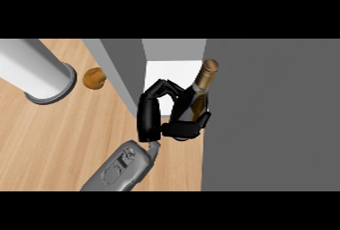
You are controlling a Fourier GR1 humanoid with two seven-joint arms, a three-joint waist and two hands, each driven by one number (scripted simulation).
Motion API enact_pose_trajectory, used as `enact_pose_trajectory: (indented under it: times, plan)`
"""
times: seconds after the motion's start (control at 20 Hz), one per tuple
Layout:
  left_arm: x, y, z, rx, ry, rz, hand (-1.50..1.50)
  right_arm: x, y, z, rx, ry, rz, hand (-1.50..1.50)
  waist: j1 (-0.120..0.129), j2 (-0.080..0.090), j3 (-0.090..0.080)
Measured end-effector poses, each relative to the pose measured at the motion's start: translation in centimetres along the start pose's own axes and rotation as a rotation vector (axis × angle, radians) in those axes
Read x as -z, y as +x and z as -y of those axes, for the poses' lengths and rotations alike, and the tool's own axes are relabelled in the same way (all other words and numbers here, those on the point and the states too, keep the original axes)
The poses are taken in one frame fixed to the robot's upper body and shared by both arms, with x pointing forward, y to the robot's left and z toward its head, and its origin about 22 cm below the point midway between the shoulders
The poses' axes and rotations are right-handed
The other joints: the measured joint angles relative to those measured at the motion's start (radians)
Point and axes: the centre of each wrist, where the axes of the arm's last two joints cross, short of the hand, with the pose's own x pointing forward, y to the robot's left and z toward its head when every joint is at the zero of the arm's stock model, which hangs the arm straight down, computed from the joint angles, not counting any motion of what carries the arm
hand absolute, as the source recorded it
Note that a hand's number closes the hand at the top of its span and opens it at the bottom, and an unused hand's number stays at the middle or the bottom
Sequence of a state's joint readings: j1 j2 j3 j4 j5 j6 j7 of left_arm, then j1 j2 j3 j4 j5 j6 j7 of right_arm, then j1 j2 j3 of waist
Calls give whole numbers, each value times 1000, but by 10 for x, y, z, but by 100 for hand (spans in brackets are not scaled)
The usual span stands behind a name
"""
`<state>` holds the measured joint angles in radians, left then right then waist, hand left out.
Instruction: Pick up the wine, place it into the cabinet and close the cabinet
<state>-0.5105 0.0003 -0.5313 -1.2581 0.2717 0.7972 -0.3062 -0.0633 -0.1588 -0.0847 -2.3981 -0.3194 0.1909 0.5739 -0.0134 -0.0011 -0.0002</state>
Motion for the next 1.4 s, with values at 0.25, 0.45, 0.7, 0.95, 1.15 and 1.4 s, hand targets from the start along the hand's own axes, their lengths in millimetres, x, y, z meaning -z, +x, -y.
enact_pose_trajectory:
  times: [0.25, 0.45, 0.7, 0.95, 1.15, 1.4]
  plan:
    - [8, -7, -5, 3, 30, 8, 150, 4, 5, 1, -10, -1, -5, -150, -1, 0, 0]
    - [18, -17, -11, -1, 54, 5, 150, 5, 3, -2, 7, 8, 2, -150, -4, 1, 0]
    - [30, -19, -20, -6, 49, -22, 150, 5, 2, -4, 20, 7, 3, -150, 1, 0, 0]
    - [45, -26, -26, -19, 42, -55, 150, 5, 2, -3, 19, 6, 3, -150, -2, 1, 0]
    - [59, -29, -23, -7, 47, -78, 150, 3, 0, -4, 31, 5, -1, -150, -6, 2, 0]
    - [74, -36, -22, 19, 55, -77, 150, 3, -3, -6, 38, 22, 0, -150, -10, 3, 0]
